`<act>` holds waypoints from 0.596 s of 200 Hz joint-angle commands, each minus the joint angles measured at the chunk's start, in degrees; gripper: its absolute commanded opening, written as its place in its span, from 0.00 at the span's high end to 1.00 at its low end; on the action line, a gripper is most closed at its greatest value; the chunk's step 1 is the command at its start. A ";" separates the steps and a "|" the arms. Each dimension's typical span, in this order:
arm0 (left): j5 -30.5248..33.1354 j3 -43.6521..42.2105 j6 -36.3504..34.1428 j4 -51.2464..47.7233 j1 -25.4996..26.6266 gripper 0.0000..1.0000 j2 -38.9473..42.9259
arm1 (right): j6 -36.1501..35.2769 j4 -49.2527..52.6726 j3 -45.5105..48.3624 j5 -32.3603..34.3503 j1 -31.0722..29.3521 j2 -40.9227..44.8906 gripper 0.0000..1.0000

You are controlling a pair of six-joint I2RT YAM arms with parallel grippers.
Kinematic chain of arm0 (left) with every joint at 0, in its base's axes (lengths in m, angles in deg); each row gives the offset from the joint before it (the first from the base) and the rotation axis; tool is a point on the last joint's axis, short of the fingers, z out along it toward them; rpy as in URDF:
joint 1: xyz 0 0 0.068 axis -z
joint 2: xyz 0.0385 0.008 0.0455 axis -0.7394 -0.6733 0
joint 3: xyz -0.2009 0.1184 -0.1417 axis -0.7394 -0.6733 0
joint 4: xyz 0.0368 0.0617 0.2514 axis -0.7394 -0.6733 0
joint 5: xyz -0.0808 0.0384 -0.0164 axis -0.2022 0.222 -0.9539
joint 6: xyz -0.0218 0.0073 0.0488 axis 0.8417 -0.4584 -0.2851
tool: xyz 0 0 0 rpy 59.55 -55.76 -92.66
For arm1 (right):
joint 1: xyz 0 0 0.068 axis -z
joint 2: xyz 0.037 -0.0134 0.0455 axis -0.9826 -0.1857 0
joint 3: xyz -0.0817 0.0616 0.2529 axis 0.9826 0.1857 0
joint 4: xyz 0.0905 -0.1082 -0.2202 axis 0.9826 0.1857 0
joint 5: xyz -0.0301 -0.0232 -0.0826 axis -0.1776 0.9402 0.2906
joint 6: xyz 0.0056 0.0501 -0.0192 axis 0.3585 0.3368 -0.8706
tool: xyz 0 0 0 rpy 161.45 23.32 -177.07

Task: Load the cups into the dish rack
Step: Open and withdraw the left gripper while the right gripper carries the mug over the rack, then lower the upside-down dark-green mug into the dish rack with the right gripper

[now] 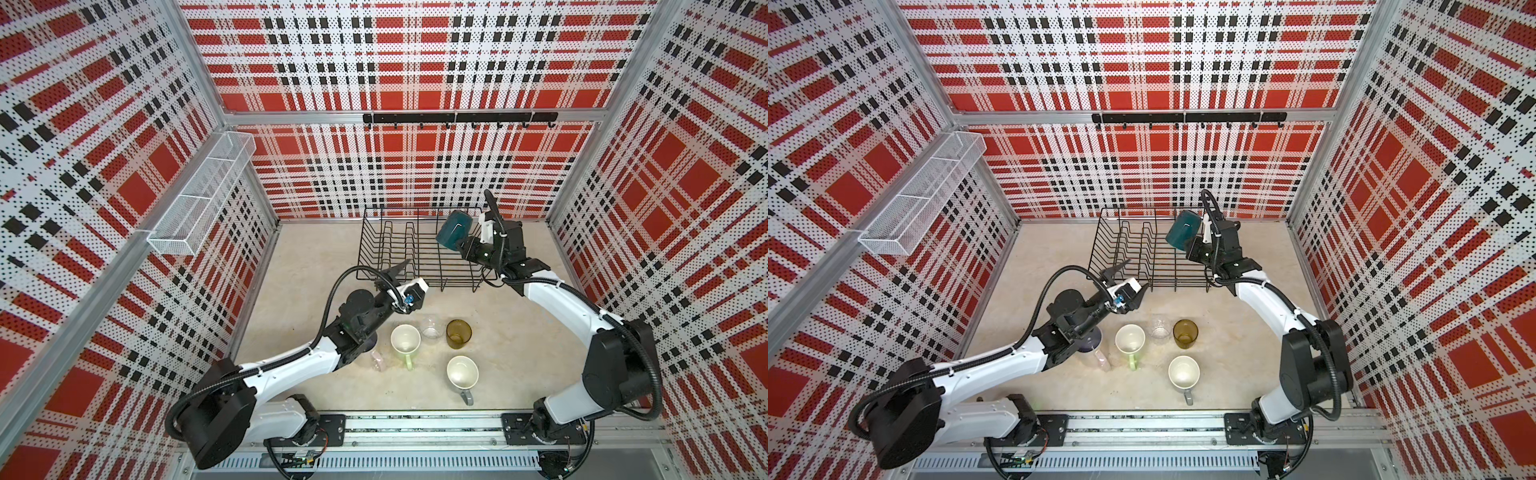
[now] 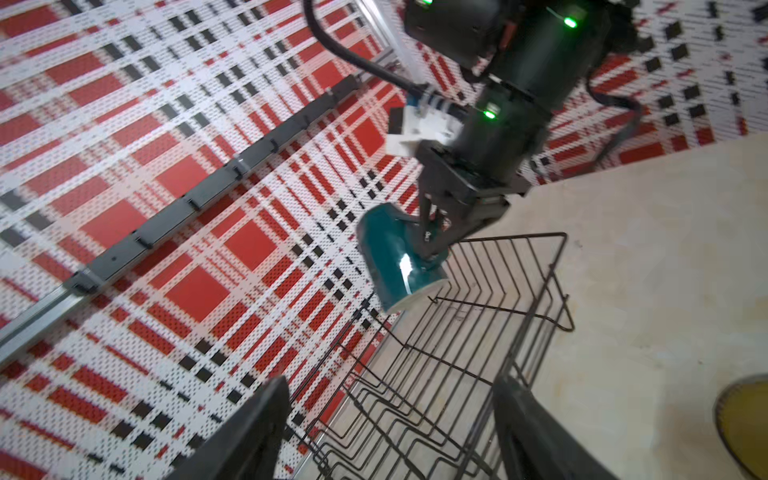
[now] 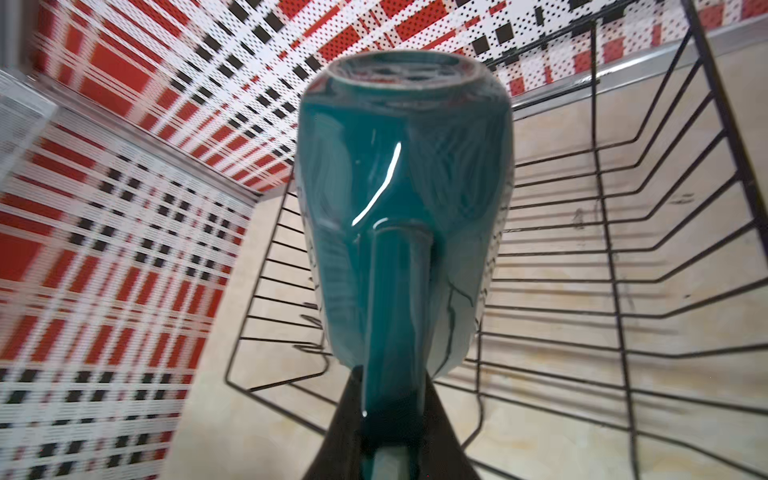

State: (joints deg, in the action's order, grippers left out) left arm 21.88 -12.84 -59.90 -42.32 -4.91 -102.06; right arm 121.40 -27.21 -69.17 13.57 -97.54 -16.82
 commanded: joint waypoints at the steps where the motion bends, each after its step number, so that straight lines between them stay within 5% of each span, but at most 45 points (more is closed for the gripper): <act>1: 5.36 1.97 11.58 -2.75 -2.95 0.16 2.98 | -14.98 -4.80 -4.75 7.08 0.22 -4.01 1.00; 47: 16.29 6.64 22.31 -17.10 -9.87 0.15 5.03 | -22.39 -10.15 -8.10 14.78 0.15 -11.67 1.00; 79: 29.13 6.29 33.61 -20.73 -14.59 0.01 6.58 | -25.13 -9.06 -12.96 18.05 0.22 -18.13 1.00; 119: 29.66 9.63 45.73 -31.29 -23.03 0.02 5.97 | -29.81 -12.85 -15.46 23.95 0.22 -22.95 1.00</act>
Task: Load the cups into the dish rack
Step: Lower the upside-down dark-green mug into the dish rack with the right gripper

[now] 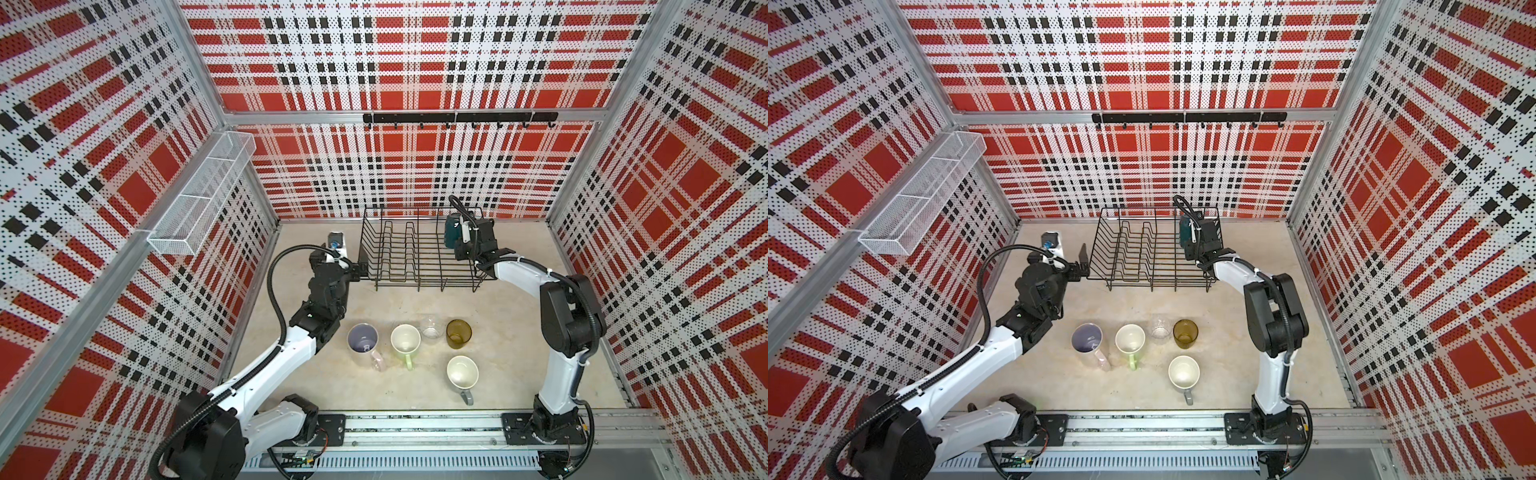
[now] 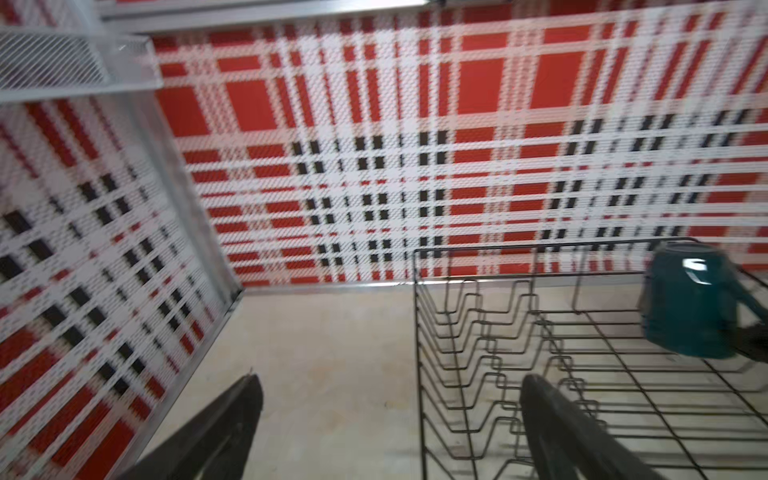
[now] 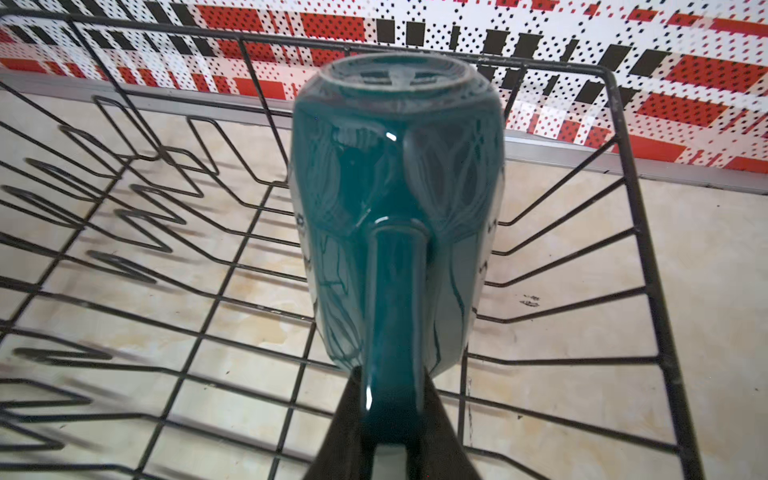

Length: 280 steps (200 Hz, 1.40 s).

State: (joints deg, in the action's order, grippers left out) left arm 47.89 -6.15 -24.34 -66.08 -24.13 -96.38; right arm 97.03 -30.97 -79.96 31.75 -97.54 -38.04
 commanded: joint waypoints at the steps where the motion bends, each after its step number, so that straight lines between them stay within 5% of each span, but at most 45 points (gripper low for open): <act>1: 3.59 3.00 10.37 -7.67 -3.97 0.02 0.24 | -5.60 -9.01 -4.84 5.94 0.22 -1.91 1.00; 82: 2.73 0.28 10.06 -6.48 -8.16 0.02 2.95 | -4.45 -1.92 -16.57 13.66 0.57 -11.26 1.00; 193: 3.28 -1.24 12.14 -6.22 -11.27 0.02 5.27 | 4.09 1.41 -13.75 12.79 0.48 -11.41 1.00; 280: 2.30 -2.05 13.46 -7.29 -12.61 0.02 7.86 | 5.12 1.58 -10.61 12.19 0.35 -10.29 0.80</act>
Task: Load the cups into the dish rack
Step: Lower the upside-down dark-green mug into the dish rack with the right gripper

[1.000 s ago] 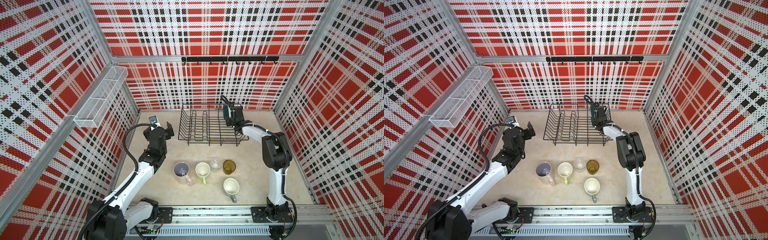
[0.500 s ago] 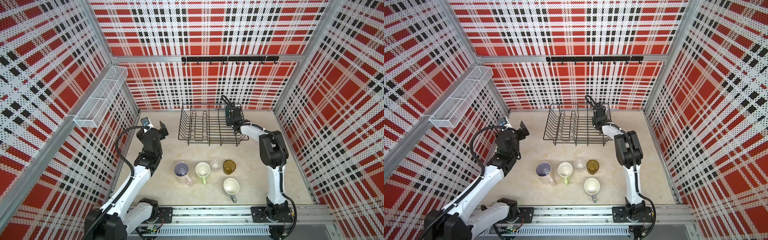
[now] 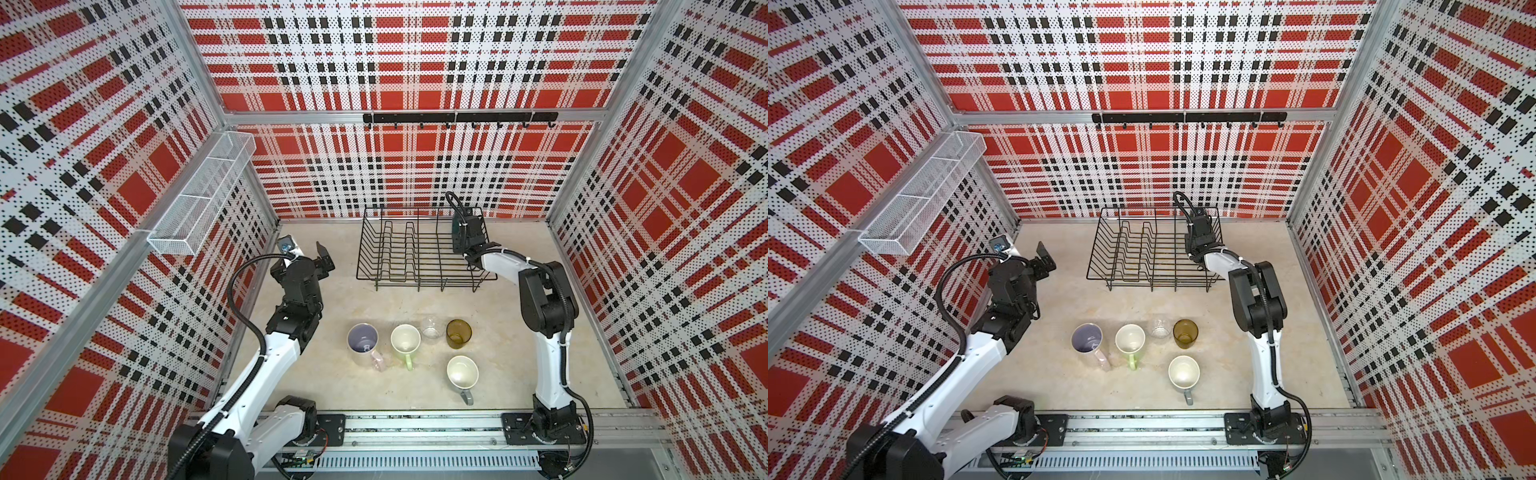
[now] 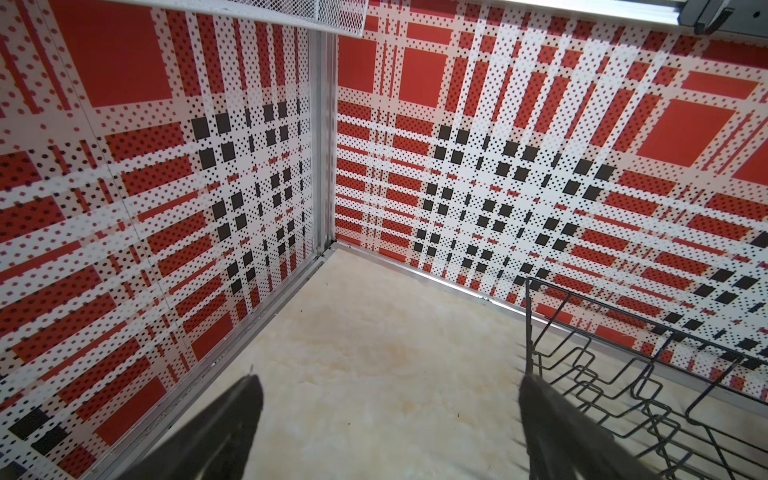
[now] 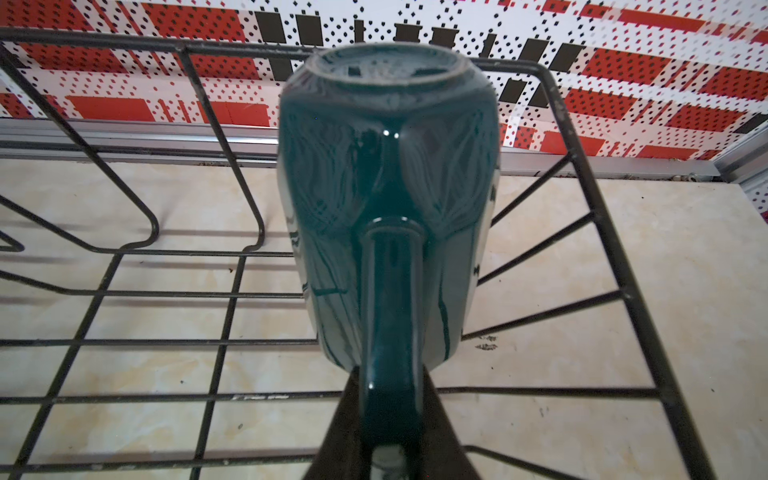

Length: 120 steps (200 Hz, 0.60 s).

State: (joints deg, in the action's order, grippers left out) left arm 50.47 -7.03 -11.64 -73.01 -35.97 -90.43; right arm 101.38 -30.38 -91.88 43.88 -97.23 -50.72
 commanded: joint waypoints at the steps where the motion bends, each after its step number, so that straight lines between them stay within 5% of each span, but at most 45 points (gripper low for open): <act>1: -0.28 -1.21 0.76 -0.36 -0.83 0.02 1.95 | 0.78 0.97 1.33 0.05 0.07 2.35 0.80; 120: -6.12 -4.84 6.30 -1.33 -3.75 0.02 6.43 | 0.86 1.16 3.03 -1.70 0.03 4.69 0.66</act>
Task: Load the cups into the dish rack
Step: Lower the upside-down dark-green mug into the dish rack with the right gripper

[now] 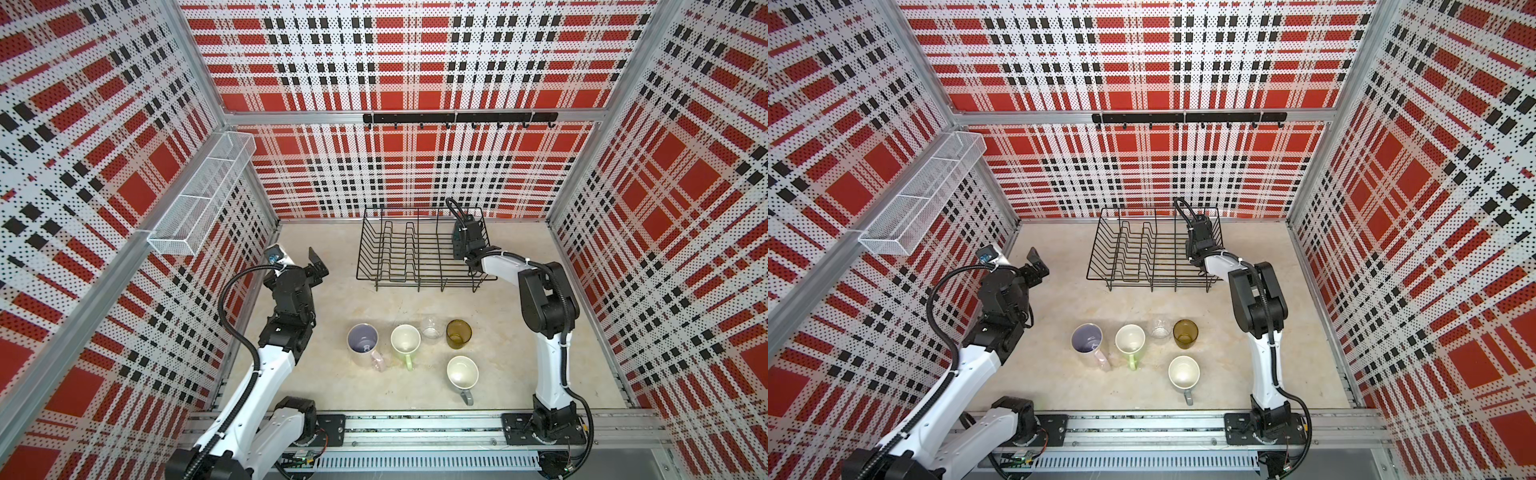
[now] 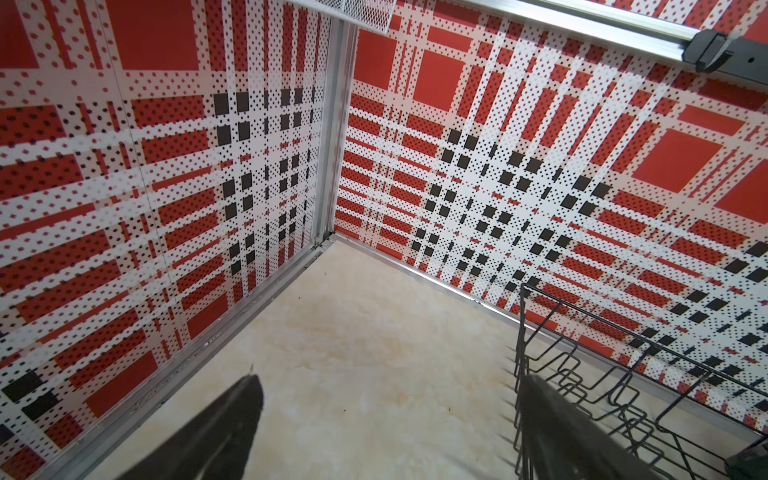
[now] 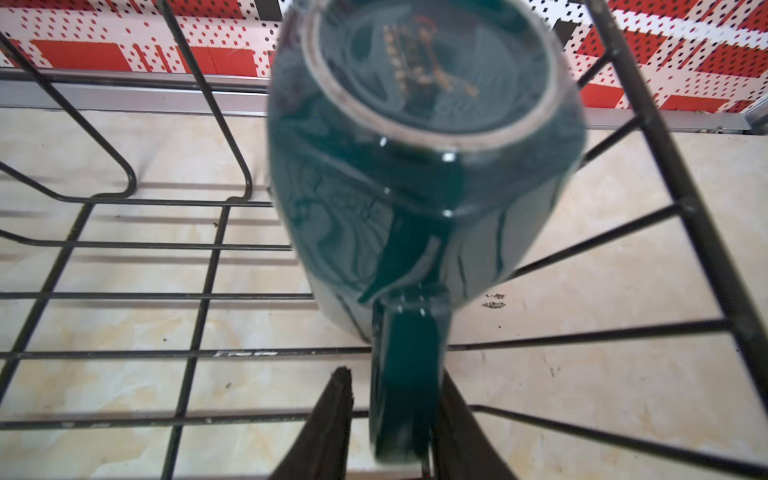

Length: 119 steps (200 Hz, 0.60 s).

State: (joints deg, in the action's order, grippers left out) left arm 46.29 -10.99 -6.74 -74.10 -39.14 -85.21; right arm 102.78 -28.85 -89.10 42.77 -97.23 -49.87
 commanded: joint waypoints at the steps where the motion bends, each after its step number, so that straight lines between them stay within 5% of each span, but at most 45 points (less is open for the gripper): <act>1: -1.97 -0.89 1.40 -0.28 -0.56 0.02 1.23 | -0.63 -0.40 0.16 -0.59 0.08 3.84 0.66; 33: -2.17 -1.40 1.53 -0.74 -0.89 0.02 2.16 | -2.40 -0.01 -0.84 -2.57 0.34 2.99 0.77; 119: -2.94 -2.36 1.82 -1.99 -2.27 0.02 4.32 | -8.44 5.32 -4.00 -8.00 2.07 0.94 0.84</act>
State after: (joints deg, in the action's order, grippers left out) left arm 44.00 -12.89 -5.43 -75.63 -40.56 -81.80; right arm 98.16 -26.08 -91.00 36.28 -95.84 -48.71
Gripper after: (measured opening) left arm 0.983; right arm 0.194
